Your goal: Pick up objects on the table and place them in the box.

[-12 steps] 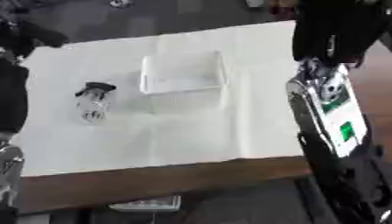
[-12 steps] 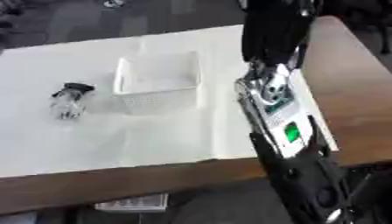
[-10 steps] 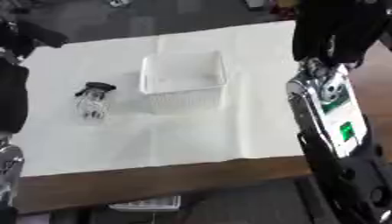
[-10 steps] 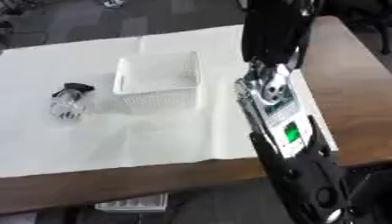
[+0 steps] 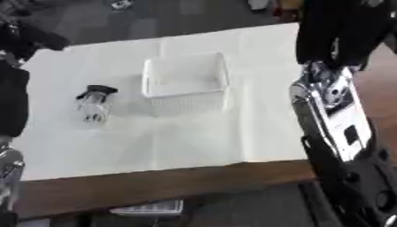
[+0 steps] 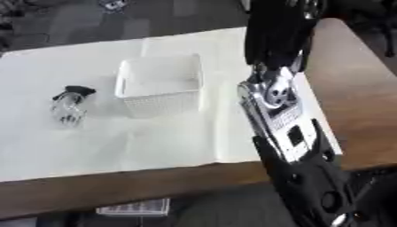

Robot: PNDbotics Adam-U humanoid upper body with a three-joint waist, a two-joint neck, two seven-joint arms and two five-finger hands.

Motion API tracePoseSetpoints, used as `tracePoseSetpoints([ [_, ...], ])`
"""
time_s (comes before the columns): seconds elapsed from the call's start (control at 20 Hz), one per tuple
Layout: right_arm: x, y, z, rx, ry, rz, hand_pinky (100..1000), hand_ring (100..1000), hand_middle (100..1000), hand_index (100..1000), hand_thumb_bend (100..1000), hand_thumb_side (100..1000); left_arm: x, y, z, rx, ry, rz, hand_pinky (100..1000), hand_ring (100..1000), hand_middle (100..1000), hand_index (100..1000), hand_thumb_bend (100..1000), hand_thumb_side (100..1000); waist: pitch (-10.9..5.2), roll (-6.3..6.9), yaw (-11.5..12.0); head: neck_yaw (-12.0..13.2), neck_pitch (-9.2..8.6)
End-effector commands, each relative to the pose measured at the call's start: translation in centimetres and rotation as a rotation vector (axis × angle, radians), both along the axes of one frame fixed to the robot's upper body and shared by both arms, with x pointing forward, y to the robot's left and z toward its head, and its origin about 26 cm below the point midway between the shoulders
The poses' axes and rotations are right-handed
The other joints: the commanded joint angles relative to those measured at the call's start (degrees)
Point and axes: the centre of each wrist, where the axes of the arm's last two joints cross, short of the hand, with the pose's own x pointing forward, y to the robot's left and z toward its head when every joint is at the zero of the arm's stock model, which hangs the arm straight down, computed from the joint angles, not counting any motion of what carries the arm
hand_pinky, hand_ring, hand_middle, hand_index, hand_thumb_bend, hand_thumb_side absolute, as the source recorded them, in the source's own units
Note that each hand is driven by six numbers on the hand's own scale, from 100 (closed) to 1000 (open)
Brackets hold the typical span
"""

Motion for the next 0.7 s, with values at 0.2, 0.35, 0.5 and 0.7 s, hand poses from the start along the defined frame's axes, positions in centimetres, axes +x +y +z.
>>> tracePoseSetpoints([
  [0.2, -0.3, 0.0, 0.5, 0.000, -0.014, 0.003, 295, 445, 492, 774, 183, 1000, 0.0, 0.6, 1.7, 0.039, -0.056, 0.072, 582, 531, 815, 936, 337, 1000, -0.93, -0.20, -0.2, -0.1, -0.21],
  [0.35, -0.3, -0.1, 0.4, -0.006, -0.006, 0.002, 293, 443, 491, 775, 185, 1000, 0.2, 1.2, 3.1, 0.145, -0.097, 0.190, 576, 531, 826, 943, 352, 1000, -1.15, -0.06, -0.3, 0.2, 0.37],
  [0.5, -0.3, -0.1, 0.3, -0.012, 0.002, 0.003, 291, 442, 490, 775, 187, 1000, 0.9, 2.1, 5.0, 0.325, -0.159, 0.390, 600, 552, 840, 935, 426, 1000, -1.41, 0.19, -0.4, 0.5, 0.89],
  [0.7, -0.3, -0.1, 0.1, -0.018, 0.010, 0.008, 291, 440, 488, 775, 182, 1000, 2.7, 2.8, 6.3, 0.593, -0.215, 0.619, 639, 593, 860, 927, 470, 1000, -1.82, 0.69, -0.8, 1.2, 1.43],
])
